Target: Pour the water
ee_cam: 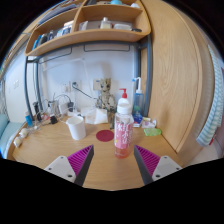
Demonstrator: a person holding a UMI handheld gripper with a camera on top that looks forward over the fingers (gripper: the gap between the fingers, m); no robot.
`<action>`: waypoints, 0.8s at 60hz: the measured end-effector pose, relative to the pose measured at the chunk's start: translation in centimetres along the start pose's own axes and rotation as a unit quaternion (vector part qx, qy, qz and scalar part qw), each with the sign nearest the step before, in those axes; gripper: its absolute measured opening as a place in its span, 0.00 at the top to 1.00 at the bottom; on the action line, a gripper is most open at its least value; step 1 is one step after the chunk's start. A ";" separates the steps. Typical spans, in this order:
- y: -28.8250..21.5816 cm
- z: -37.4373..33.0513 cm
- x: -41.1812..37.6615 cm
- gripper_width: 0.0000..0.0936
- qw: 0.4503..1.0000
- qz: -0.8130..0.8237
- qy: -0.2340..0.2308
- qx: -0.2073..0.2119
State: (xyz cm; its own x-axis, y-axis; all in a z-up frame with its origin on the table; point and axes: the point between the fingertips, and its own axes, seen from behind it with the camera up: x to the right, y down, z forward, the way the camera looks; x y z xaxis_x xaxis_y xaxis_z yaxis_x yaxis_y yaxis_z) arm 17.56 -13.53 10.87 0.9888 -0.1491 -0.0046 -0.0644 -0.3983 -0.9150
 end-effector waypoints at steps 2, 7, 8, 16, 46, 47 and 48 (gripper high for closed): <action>0.4 1.4 0.8 0.11 1.000 -0.001 -0.002 0.003; 0.5 4.9 2.0 0.10 1.000 0.001 -0.008 0.015; 0.3 5.5 2.2 0.10 1.000 0.001 -0.010 0.018; -0.6 9.1 3.0 0.10 0.999 -0.014 -0.006 0.044; -3.5 13.6 4.2 0.59 0.993 -0.013 0.021 0.113; -3.5 13.7 4.2 0.61 0.993 -0.014 0.021 0.112; -3.5 13.7 4.2 0.61 0.993 -0.015 0.022 0.112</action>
State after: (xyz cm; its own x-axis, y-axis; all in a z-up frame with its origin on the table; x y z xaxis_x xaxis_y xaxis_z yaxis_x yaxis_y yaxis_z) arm 23.77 -0.31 8.53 0.9828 -0.1810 0.0370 0.0015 -0.1922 -0.9813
